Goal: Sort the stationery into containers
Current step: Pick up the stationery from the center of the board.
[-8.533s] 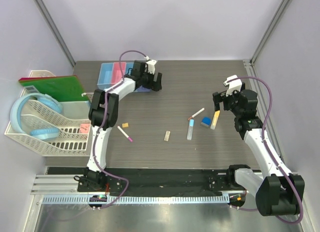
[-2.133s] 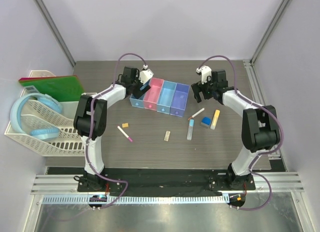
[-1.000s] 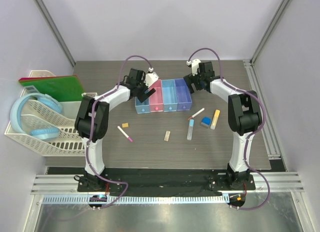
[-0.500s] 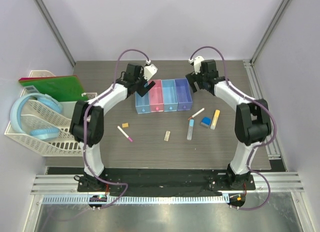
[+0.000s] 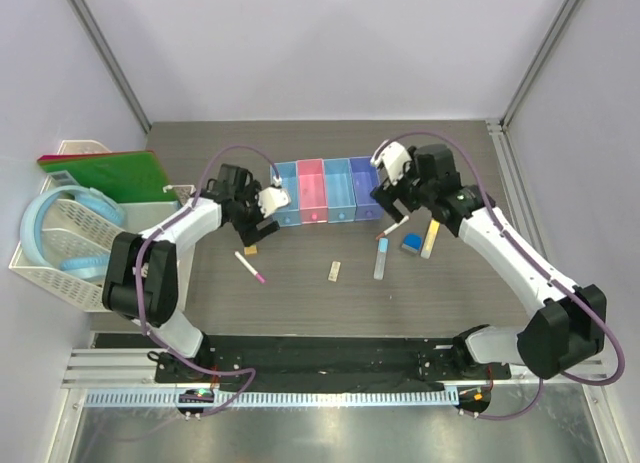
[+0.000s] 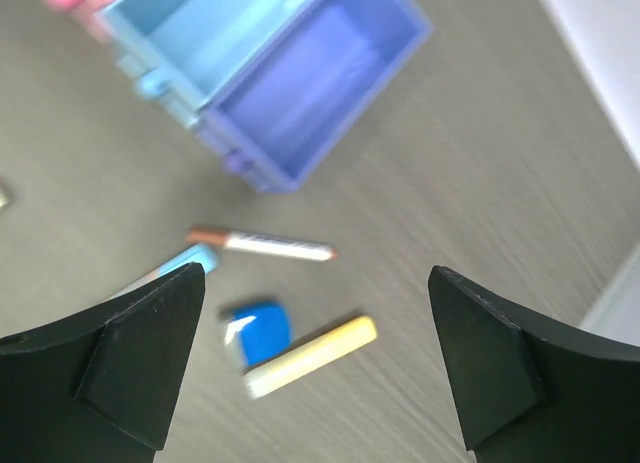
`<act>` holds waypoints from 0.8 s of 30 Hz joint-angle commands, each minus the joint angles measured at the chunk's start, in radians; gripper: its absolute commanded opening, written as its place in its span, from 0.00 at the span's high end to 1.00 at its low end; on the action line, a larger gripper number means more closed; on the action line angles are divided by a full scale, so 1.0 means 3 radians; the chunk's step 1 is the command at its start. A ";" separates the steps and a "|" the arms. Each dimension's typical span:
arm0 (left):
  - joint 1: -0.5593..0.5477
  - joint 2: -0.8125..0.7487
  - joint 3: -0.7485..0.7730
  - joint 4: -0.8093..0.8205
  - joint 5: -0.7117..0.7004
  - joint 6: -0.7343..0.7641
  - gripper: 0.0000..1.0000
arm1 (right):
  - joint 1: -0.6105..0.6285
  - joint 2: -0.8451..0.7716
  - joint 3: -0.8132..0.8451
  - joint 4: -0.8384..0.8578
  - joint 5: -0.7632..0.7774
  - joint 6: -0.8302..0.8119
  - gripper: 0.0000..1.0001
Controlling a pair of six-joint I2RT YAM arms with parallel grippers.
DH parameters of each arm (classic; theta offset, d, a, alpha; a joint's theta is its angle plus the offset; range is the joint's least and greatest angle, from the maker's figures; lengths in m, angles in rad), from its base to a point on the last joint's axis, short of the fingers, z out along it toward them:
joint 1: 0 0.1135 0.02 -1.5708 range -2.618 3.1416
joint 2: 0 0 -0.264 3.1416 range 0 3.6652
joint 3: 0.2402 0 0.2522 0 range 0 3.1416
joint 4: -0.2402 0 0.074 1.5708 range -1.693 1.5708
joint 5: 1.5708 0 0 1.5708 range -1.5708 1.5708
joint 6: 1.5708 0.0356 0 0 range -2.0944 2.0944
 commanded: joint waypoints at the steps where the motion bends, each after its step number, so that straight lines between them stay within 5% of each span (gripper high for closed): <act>1: 0.0027 0.0034 -0.0242 -0.0005 0.0139 0.0308 0.07 | 0.0289 -0.0052 -0.0088 -0.0317 -0.0025 -0.0191 0.01; 24: 0.0098 0.0147 -0.0325 -0.0495 0.0196 0.0466 0.18 | 0.0653 0.0306 -0.0052 -0.0388 0.0037 -0.0216 0.00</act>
